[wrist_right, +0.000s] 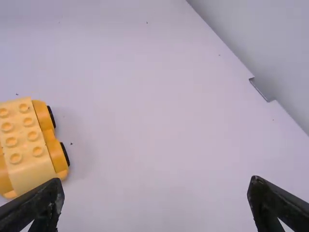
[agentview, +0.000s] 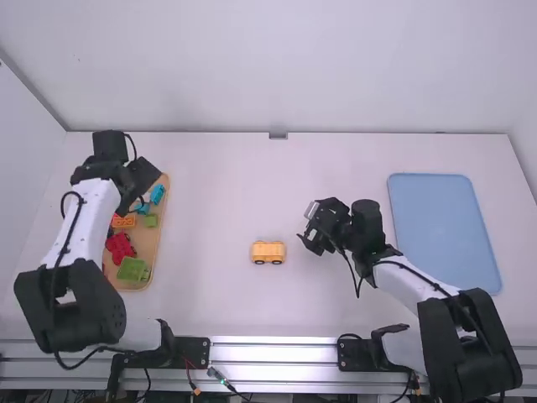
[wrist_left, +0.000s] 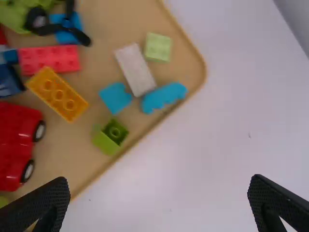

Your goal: Assemble lego blocks to make yellow taxi

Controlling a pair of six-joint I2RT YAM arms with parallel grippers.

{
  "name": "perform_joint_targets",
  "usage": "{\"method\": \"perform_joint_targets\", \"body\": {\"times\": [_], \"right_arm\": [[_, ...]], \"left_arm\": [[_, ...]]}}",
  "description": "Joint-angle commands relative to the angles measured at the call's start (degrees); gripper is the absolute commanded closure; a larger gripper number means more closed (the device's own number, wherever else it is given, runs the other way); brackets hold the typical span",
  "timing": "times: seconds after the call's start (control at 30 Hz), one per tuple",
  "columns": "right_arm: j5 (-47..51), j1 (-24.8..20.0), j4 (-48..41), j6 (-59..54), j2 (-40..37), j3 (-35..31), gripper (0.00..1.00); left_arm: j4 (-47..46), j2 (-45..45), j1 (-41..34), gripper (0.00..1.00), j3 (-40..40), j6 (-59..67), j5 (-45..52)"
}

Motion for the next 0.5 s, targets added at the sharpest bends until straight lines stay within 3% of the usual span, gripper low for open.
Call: {"method": "perform_joint_targets", "body": {"times": [0.0,0.2,0.27,0.47], "right_arm": [[-0.1,-0.1,0.1,0.3,-0.7,-0.5,0.01],[-0.1,-0.1,0.1,0.3,-0.7,-0.5,0.01],[-0.1,-0.1,0.0,0.3,-0.7,-0.5,0.01],[-0.1,-0.1,0.0,0.3,-0.7,-0.5,0.01]], "left_arm": [[-4.2,6.7,2.7,0.0,5.5,-7.0,-1.3],[-8.3,19.1,4.9,0.01,13.4,-13.2,-1.3],[-8.3,22.4,4.9,0.07,14.1,-16.5,-2.3],[-8.4,23.1,4.9,0.06,12.4,-26.5,-7.3]]}}
